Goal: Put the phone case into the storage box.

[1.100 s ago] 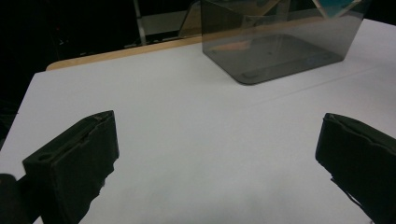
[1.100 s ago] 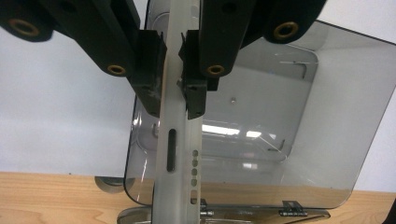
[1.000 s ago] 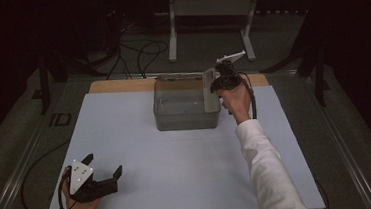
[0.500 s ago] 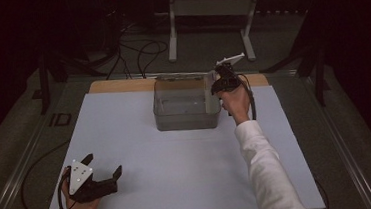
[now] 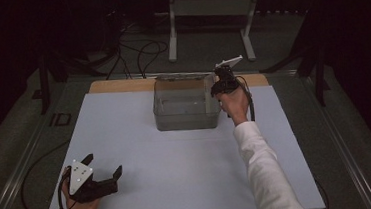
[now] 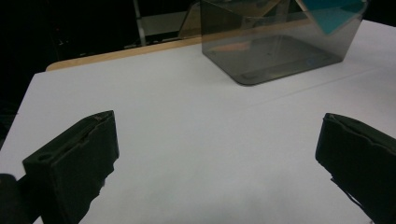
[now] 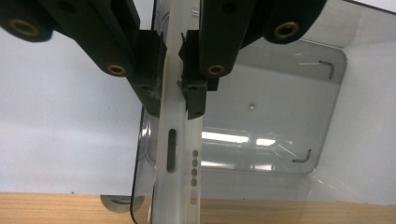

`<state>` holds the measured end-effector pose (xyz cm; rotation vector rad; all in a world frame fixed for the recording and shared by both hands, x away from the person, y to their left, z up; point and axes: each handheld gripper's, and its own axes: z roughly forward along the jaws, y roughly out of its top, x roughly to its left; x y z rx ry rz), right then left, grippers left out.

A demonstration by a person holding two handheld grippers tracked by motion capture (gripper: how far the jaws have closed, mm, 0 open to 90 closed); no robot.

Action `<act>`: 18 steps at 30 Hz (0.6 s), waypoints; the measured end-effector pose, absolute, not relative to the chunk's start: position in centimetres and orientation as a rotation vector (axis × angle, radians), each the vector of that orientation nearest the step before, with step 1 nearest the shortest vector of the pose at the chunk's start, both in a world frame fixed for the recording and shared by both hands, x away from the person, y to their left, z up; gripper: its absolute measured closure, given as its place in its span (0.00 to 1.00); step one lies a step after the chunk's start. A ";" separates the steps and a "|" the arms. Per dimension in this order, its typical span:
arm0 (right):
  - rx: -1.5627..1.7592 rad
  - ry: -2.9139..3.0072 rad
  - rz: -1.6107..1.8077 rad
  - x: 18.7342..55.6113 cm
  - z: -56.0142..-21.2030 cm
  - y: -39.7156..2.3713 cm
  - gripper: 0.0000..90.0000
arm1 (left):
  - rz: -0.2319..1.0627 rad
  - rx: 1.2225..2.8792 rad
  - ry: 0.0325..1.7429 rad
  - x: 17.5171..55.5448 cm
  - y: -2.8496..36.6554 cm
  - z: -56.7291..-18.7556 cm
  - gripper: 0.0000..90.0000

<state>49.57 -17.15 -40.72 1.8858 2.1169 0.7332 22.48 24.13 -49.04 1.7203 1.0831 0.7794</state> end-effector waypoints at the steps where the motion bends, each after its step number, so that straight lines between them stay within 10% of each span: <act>1: 1.885 2.117 0.731 49.6 -40.8 -17.2 0.91 | 0.779 1.719 1.082 22.5 24.1 -49.0 0.00; 18: 1.892 2.122 0.694 49.8 -41.7 -16.9 0.90 | 0.777 1.719 1.084 22.5 24.1 -49.1 0.00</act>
